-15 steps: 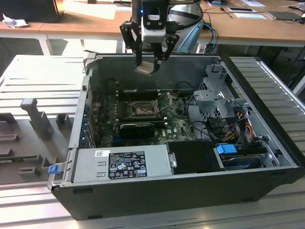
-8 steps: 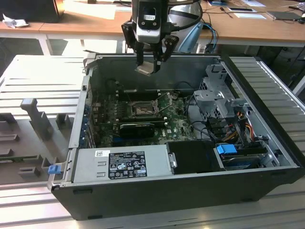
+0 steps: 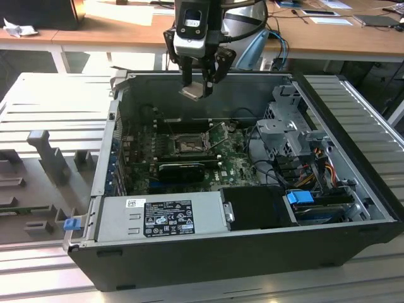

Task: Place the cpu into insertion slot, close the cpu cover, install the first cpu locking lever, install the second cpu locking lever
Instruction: 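Place the cpu into insertion slot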

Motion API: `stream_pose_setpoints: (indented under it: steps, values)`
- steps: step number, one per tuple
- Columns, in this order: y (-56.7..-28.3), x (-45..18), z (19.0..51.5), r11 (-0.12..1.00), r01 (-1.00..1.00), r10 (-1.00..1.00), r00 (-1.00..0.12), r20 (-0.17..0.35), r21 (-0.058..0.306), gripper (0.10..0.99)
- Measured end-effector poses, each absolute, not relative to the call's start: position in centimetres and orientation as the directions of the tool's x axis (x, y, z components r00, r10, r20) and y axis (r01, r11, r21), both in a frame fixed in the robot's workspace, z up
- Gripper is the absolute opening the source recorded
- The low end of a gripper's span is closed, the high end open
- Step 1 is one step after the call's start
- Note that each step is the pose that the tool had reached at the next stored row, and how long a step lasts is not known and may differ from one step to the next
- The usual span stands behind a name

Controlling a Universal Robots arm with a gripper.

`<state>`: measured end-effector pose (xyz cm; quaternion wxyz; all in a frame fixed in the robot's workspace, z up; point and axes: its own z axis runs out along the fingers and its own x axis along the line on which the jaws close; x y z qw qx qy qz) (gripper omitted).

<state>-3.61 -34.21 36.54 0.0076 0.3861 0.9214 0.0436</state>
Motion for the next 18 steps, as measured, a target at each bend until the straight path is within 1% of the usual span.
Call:
stream_pose_setpoints:
  steps: [2,9,12,18]
  values:
    - [-34.22,-3.61,36.5,0.652,0.753,0.755,-0.656,0.02,0.086,0.529]
    - [-34.21,-3.61,36.42,0.591,0.802,0.804,-0.595,0.02,0.086,0.529]
    - [-34.21,-3.61,36.35,0.534,0.841,0.843,-0.537,0.02,0.086,0.529]
    - [-34.21,-3.61,36.31,0.49,0.867,0.87,-0.493,0.02,0.086,0.529]
